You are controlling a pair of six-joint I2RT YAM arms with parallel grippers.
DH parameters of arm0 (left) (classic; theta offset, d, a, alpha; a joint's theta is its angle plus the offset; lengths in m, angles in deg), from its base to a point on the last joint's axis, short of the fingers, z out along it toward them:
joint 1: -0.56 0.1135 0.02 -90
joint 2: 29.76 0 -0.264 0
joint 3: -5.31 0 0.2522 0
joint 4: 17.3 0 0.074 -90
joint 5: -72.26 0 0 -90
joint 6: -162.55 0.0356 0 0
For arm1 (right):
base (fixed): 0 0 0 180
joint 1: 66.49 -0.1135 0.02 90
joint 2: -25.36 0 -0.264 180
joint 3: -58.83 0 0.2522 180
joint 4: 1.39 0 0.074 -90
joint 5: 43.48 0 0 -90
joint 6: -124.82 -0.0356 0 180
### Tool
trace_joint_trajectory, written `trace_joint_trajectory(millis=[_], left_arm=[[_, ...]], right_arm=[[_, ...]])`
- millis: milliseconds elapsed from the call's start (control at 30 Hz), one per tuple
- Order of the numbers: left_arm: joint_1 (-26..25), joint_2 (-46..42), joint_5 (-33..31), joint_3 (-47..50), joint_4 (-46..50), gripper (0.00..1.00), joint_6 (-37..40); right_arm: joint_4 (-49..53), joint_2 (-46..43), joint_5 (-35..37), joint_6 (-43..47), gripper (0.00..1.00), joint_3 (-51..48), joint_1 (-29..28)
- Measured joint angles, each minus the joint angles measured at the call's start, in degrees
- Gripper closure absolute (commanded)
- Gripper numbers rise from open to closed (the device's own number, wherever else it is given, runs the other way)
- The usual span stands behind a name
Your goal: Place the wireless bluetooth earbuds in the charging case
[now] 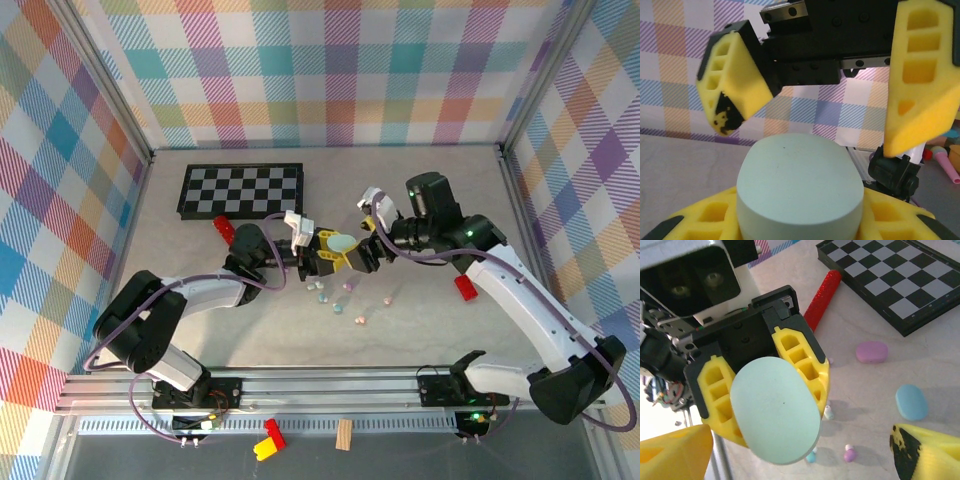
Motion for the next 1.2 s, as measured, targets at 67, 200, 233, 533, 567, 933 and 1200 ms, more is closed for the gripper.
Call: trace_joint_trajectory(millis=[67,200,233,533,567,933,1200], left_arm=[[0.0,0.1,0.6,0.0,-0.3,0.76,-0.8],[0.0,0.8,1.6,0.0,-3.0,0.76,-3.1],[0.0,0.9,1.5,0.0,-3.1,0.76,-3.5],[0.4,1.2,1.6,0.0,-3.2,0.76,-4.2],[0.4,1.2,1.7,0.0,-3.3,0.76,-4.2],[0.4,0.6,2.0,1.4,-4.4,0.76,-3.8],[0.8,-1.5,2.0,2.7,-4.4,0.76,-3.1]], right_arm=[[0.0,0.3,1.6,1.9,0.08,0.0,-0.4],[-0.1,0.3,4.2,4.2,0.08,0.0,-0.7],[-0.2,0.3,4.8,4.6,0.08,0.0,-0.7],[-5.1,-1.8,8.6,3.0,0.09,-0.8,-1.1],[-5.9,-2.1,9.0,2.7,0.09,-0.8,-1.1],[-7.0,0.9,12.2,0.8,0.08,1.7,-1.0],[-7.2,1.0,11.6,0.0,0.07,2.6,-1.0]])
